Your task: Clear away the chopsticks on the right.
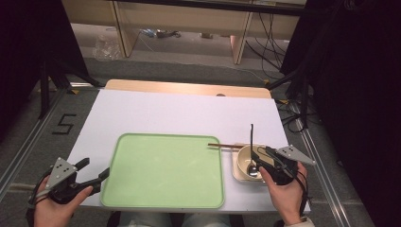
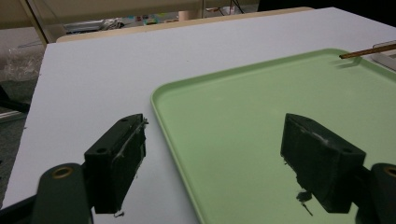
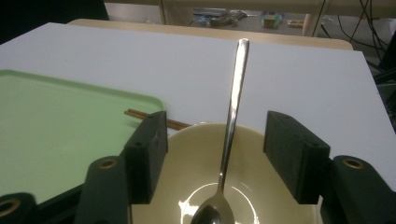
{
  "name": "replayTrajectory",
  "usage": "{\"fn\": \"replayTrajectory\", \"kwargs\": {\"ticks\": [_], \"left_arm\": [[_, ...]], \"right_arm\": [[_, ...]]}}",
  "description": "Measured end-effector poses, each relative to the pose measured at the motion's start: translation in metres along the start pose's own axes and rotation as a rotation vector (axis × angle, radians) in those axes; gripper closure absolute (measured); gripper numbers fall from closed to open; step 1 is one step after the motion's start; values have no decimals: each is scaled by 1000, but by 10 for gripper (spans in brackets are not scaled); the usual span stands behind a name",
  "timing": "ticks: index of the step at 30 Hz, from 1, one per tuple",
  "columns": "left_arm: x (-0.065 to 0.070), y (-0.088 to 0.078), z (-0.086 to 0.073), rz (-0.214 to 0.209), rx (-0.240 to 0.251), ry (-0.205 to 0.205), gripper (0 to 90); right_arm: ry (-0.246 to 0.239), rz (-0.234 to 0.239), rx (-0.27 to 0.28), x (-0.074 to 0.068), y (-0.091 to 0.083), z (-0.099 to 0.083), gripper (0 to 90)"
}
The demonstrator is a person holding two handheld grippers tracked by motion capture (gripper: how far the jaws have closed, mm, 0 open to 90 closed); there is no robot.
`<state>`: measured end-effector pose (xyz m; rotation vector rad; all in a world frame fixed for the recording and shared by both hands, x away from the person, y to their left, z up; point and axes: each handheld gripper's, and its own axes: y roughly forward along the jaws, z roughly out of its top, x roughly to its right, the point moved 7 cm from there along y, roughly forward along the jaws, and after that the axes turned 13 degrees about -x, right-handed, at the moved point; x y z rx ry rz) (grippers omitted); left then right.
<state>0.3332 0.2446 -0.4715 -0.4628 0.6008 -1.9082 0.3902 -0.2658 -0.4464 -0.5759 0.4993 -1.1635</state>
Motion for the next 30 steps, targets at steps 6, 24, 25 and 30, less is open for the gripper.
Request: {"fn": "replayTrajectory", "kwargs": {"ticks": [6,24,25,30], "left_arm": [[3,3,1,-27,-3,-2,243],[4,0,-2,-35,-4,7,291],[3,1,-2,-36,-6,8,291],[4,0,-2,-38,-1,3,295]], "right_arm": [[-83,19,-29,-6,4,5,635],[-126,39,-176,-34,37,44,900],[-126,39,-176,-34,37,44,900],[-116,36,-247,-33,49,54,900]]}}
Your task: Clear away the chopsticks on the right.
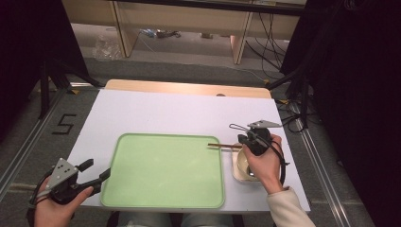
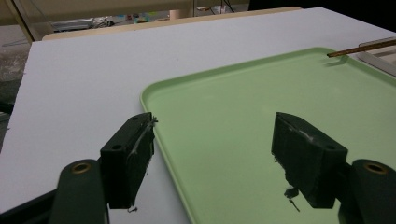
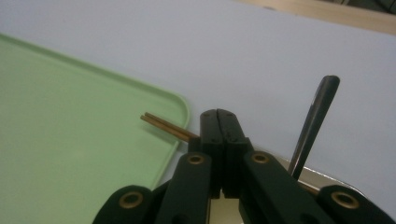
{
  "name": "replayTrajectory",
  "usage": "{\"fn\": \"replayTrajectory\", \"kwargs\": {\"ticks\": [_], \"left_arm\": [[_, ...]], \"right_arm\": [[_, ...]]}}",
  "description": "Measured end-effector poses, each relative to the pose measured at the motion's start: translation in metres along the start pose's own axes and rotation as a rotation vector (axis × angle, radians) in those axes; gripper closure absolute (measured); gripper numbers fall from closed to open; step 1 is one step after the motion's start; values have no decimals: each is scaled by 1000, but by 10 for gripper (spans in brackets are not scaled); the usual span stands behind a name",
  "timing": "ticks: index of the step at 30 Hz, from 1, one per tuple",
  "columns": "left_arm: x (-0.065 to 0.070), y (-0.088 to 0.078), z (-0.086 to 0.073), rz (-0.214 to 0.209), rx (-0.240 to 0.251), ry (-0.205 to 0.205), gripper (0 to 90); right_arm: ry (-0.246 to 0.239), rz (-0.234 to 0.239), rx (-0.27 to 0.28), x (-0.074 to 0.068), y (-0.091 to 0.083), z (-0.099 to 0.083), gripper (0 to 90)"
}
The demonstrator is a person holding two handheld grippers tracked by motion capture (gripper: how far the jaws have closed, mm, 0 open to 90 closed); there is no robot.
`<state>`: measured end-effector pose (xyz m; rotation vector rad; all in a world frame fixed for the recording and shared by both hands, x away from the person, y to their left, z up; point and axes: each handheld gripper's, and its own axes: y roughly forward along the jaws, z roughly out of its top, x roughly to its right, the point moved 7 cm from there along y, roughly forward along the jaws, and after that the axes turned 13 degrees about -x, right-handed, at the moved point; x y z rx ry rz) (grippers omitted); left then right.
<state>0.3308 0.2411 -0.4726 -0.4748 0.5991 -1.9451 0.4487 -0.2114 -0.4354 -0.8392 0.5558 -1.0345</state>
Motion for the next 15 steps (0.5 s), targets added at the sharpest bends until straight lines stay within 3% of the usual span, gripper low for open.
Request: {"fn": "replayTrajectory", "kwargs": {"ticks": [1,2,5,13,14,15], "left_arm": [[0,0,0,-1,0,1,296],[0,0,0,-1,0,1,297],[0,0,0,-3,-2,0,298],[0,2,-1,-6,-3,-1,298],[0,1,-1,-6,-2,0,298],[0,1,-1,-7,-2,0,298]], "right_arm": [[7,-9,-21,0,2,2,900],[51,-6,-74,-2,5,2,900],[48,-12,-104,0,12,5,900],[56,-24,-271,-2,37,16,900],[40,-22,-290,-1,42,18,900],[97,-15,-346,-6,45,18,900]]}}
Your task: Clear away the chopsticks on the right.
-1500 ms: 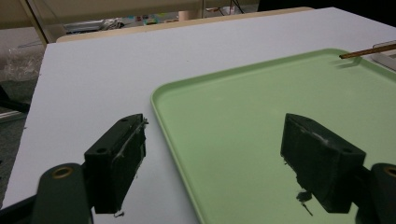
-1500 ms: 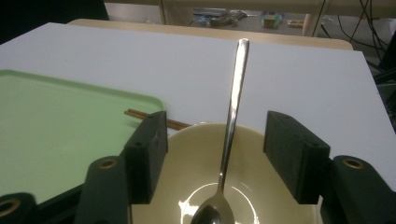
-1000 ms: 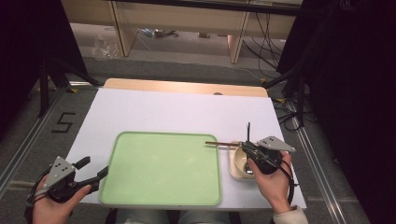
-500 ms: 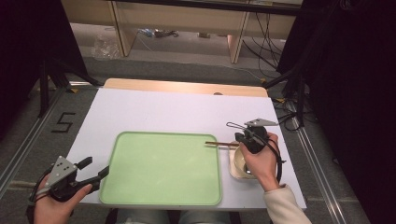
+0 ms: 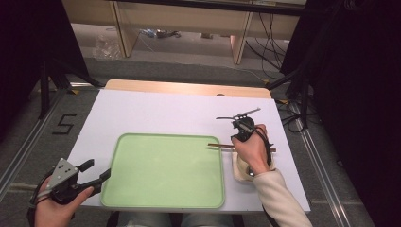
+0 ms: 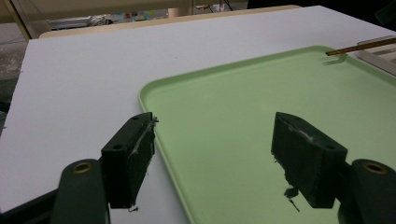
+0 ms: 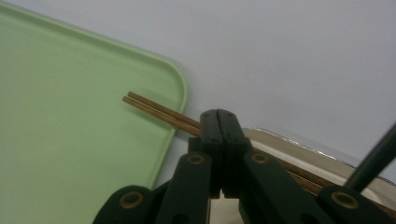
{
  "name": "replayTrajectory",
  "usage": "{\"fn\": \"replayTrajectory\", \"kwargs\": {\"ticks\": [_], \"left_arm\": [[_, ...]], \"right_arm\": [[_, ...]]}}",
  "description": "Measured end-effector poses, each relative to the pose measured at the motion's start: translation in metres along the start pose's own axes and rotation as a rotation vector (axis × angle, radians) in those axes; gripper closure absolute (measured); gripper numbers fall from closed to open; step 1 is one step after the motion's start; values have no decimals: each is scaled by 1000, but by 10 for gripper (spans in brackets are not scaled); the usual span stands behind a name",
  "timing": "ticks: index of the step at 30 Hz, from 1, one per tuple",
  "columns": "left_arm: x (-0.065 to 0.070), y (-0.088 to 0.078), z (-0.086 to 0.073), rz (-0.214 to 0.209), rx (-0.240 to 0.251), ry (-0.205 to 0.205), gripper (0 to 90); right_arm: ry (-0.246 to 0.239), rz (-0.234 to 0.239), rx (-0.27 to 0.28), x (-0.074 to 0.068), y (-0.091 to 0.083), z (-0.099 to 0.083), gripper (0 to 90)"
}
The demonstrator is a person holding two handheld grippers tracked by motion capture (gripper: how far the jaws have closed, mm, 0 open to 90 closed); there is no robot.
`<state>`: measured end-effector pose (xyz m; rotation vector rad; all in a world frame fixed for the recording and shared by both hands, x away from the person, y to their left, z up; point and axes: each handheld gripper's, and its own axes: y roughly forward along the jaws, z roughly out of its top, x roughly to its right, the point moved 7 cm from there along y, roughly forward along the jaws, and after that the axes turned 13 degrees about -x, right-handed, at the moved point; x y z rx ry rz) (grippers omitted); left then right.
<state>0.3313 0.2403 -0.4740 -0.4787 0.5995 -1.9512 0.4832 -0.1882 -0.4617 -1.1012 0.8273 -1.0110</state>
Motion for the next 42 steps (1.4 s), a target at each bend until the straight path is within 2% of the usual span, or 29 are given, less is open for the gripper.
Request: {"fn": "replayTrajectory", "kwargs": {"ticks": [1,3,4,5,6,7,9,11,12,13,15,16,17,18,19,21,23,24,25,27,30,31,34,35,37,39,40,41,42], "left_arm": [[0,0,0,-1,0,0,298],[0,0,0,-3,1,0,298],[0,0,0,-3,1,0,298],[0,0,0,-4,0,0,298],[0,0,0,-4,1,0,298],[0,0,0,-3,-3,0,298],[0,0,0,-3,-4,-1,298],[0,0,0,-3,-4,-1,298],[1,0,0,-5,-2,1,298],[1,0,0,-7,0,1,298],[1,0,0,-4,-6,3,298],[1,0,0,-5,-7,3,298],[1,0,-1,-3,-8,1,299],[1,0,-1,-3,-8,1,299],[1,0,0,-3,-7,2,298],[1,0,-1,-3,-8,3,298],[1,1,-1,-2,-9,4,299],[1,1,-1,-2,-9,4,298],[1,0,-1,-1,-9,5,299],[1,0,-1,-2,-9,4,299],[1,0,-1,-2,-9,5,299],[1,0,-1,-2,-9,5,299],[1,1,-1,-3,-11,6,299],[1,1,-1,-2,-11,7,299],[1,1,-1,-2,-12,8,299],[1,1,-1,-1,-13,10,299],[1,1,-1,-1,-13,10,300],[1,1,-1,-2,-13,9,300],[1,1,-1,-2,-13,9,300]], "right_arm": [[-7,-22,-28,1,3,2,900],[29,-25,-55,-1,10,6,900],[16,-42,-81,1,12,7,900],[-23,-55,-89,4,16,9,900],[24,-53,-113,1,17,9,900],[25,-61,-146,2,22,10,900],[23,-60,-157,3,25,10,900],[19,-64,-195,6,29,9,900],[35,-67,-198,7,31,9,900],[54,-90,-213,8,32,9,900],[49,-54,-210,9,35,9,900],[-13,-74,-187,15,37,11,900],[36,-73,-206,13,36,9,900],[58,-104,-222,14,37,8,900],[39,-81,-213,15,37,9,900],[71,-70,-221,14,38,9,900],[69,-79,-220,14,38,9,900],[48,-101,-221,16,39,9,900],[34,-77,-220,16,39,10,900],[52,-81,-221,15,39,10,900],[42,-76,-226,16,39,11,900],[47,-113,-228,17,40,11,900],[59,-102,-229,16,39,11,900],[47,-97,-226,17,39,12,900],[48,-114,-220,17,40,12,900],[54,-93,-225,16,39,12,900],[50,-101,-223,16,39,12,900],[66,-90,-222,15,40,12,900],[51,-103,-222,16,39,12,900]]}}
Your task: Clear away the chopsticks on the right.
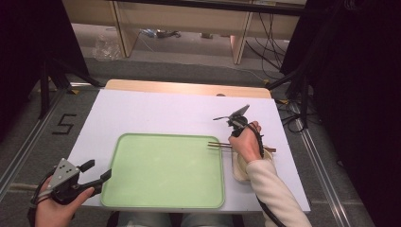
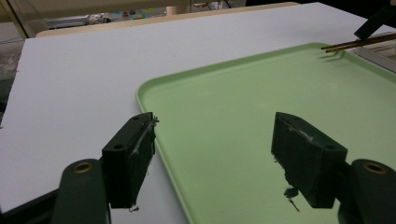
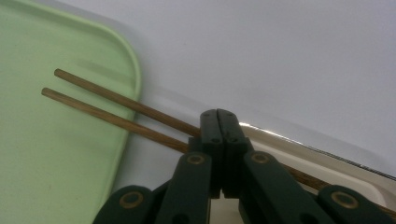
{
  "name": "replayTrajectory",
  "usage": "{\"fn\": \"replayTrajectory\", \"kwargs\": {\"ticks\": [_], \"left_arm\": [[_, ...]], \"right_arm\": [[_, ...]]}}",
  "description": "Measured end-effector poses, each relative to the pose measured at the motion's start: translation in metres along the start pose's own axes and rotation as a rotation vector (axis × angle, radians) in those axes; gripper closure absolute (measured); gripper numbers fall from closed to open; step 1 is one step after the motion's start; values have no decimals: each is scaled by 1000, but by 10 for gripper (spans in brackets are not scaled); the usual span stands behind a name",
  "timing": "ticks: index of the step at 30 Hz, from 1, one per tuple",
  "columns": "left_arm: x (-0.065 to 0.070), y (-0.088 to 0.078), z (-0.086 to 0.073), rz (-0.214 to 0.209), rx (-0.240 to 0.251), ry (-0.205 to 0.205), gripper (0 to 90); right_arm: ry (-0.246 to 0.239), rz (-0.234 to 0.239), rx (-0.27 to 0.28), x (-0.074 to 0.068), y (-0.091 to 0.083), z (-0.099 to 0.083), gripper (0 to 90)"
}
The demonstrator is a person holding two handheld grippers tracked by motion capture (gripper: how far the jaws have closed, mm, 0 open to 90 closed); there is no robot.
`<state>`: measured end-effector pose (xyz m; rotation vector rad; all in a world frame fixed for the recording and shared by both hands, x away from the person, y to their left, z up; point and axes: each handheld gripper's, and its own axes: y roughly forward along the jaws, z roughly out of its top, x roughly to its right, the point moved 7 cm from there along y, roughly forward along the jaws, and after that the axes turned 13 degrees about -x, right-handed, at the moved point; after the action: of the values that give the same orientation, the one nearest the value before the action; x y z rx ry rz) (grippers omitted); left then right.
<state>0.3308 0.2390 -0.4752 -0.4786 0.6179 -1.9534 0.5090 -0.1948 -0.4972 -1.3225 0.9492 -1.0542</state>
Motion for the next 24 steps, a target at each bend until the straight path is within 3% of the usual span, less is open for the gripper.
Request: {"fn": "replayTrajectory", "kwargs": {"ticks": [2,3,14,16,17,20,21,23,24], "left_arm": [[0,0,0,0,0,0,300],[0,0,0,0,0,0,300],[1,0,0,-5,1,0,300],[1,0,0,-4,1,2,300],[1,1,0,-5,1,1,301],[1,0,0,-5,1,2,300],[1,0,0,-5,1,3,301],[1,1,0,-5,1,1,301],[1,1,0,-5,0,1,301]], "right_arm": [[-3,-16,3,1,1,1,900],[17,3,-3,-1,1,0,900],[20,-5,5,-1,1,2,900],[-11,-4,12,0,0,2,900],[19,2,9,-2,0,2,900],[-3,-7,18,-1,0,2,900],[12,-17,14,-2,-1,1,900],[-59,-30,53,-1,-5,3,900],[-78,-21,62,-6,-10,3,857]]}}
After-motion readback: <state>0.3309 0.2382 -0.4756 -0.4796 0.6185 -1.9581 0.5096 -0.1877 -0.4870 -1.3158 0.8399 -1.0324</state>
